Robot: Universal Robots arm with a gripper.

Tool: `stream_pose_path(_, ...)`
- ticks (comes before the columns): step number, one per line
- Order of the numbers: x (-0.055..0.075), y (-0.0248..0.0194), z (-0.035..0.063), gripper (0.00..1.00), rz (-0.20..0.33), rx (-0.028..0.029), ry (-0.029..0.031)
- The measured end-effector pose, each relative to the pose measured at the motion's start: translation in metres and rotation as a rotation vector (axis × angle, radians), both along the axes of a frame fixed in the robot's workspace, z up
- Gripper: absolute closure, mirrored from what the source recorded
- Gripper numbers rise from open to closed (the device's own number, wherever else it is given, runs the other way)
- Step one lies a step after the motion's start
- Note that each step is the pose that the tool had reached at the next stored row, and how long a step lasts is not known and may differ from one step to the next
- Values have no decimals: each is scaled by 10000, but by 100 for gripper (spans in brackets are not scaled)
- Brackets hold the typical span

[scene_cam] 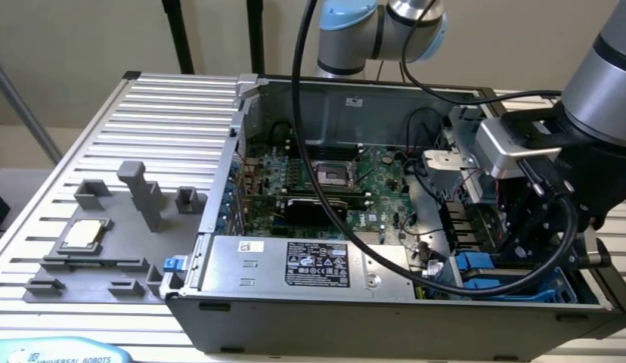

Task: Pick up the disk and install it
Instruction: 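Insert the second disk wire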

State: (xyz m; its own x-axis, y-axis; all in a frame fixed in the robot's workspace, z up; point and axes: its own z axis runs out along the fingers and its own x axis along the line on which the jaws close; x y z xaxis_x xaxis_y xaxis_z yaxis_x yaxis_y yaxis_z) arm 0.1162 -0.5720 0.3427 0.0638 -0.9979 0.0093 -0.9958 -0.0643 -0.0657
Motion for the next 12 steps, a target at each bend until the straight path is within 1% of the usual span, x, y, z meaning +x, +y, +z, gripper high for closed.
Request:
stream_pose_path(3,0,9,0,84,-1,-2,-1)
stream_pose_path(12,10,10,-9,84,-1,-3,1)
